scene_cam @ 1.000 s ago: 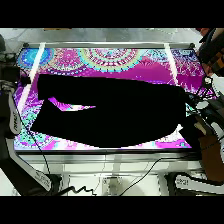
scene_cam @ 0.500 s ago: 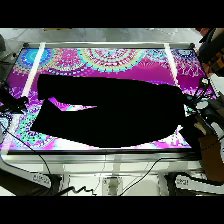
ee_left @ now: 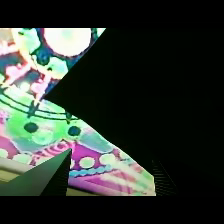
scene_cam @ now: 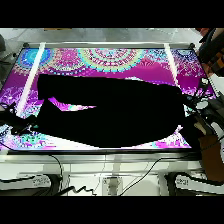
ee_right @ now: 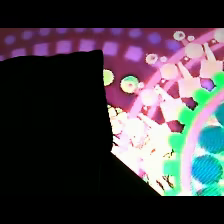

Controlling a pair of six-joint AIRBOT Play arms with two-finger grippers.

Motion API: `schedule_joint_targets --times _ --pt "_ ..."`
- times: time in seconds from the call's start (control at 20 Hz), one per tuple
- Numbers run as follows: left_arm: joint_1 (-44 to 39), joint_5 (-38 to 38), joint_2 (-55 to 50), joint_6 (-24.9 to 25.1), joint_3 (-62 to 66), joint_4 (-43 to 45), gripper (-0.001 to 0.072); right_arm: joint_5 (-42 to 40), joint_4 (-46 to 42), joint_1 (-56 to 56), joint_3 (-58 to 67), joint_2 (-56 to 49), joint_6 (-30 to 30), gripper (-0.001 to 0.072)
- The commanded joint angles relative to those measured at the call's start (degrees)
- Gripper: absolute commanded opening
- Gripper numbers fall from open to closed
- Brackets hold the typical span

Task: Fold the clothes and pants, and hang the long-sleeved shirts on hangers.

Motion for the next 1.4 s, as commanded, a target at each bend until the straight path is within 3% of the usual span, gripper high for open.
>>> schedule_joint_targets --times 0.0,0.15,0.2,0.25,0.3,0.35,0.4,0.55,0.6,0.65,0.75,0.95,1.0,1.05,1.1,1.25,1.35 --pt "0.7 10.0 0.9 -0.4 -4.5 -3.6 0.0562 0.0 0.0 0.0 0.0 0.0 0.0 0.0021" --pt "0.7 19.2 -0.6 -1.5 -4.7 -9.0 0.0554 0.2 0.2 0.0 0.0 0.0 0.0 0.0021" --pt "0.7 20.7 -1.2 -1.9 -4.7 -10.1 0.0508 0.2 0.3 0.0 0.0 0.0 0.0 0.0021" --pt "0.7 22.0 -1.6 -1.9 -4.7 -10.9 0.0419 0.2 0.2 0.0 0.0 0.0 0.1 0.0021" --pt "0.7 22.9 -1.7 -1.9 -4.7 -11.5 0.0284 0.2 0.2 0.0 0.0 0.0 0.1 0.0021" --pt "0.7 23.5 -1.4 -1.8 -4.4 -11.4 0.0086 0.2 0.2 0.0 0.1 0.0 0.0 0.0021" --pt "0.9 23.7 -0.8 -0.8 -3.8 -11.4 0.0010 0.4 0.3 0.0 0.3 0.0 0.1 0.0021" --pt "1.5 23.8 3.8 0.1 -2.5 -7.1 0.0010 4.2 0.2 0.0 2.2 0.0 0.2 0.0037" --pt "2.0 23.7 6.1 -0.4 -2.5 -4.3 0.0010 6.2 0.2 0.0 3.1 0.0 0.2 0.0171" --pt "2.7 23.9 8.5 -1.5 -2.5 -1.4 0.0010 8.5 0.2 0.0 4.2 0.0 0.2 0.0362" --pt "4.7 24.8 13.5 -2.5 -2.5 2.4 0.0011 14.6 -0.5 -0.2 7.1 0.2 0.2 0.0397" --pt "6.4 24.9 18.9 1.2 -2.5 2.8 0.0011 32.5 -8.7 -2.8 13.8 2.6 7.0 0.0379" --pt "6.4 24.7 19.1 2.0 -2.5 2.8 0.0011 39.0 -10.3 -4.0 15.0 3.5 8.0 0.0335" --pt "6.3 24.2 19.1 2.1 -2.5 2.8 0.0011 46.2 -11.3 -5.7 15.6 4.7 8.0 0.0125" --pt "6.4 23.5 19.1 2.8 -2.5 2.8 0.0011 50.2 -11.8 -7.8 15.3 6.3 7.9 0.0021" --pt "6.4 22.3 19.1 8.0 -2.5 2.8 0.0011 60.0 -11.3 -16.4 12.1 13.3 6.6 0.0020" --pt "6.4 22.1 19.1 8.0 -2.5 2.8 0.0011 63.7 -8.7 -21.7 5.2 20.3 5.0 0.0020"
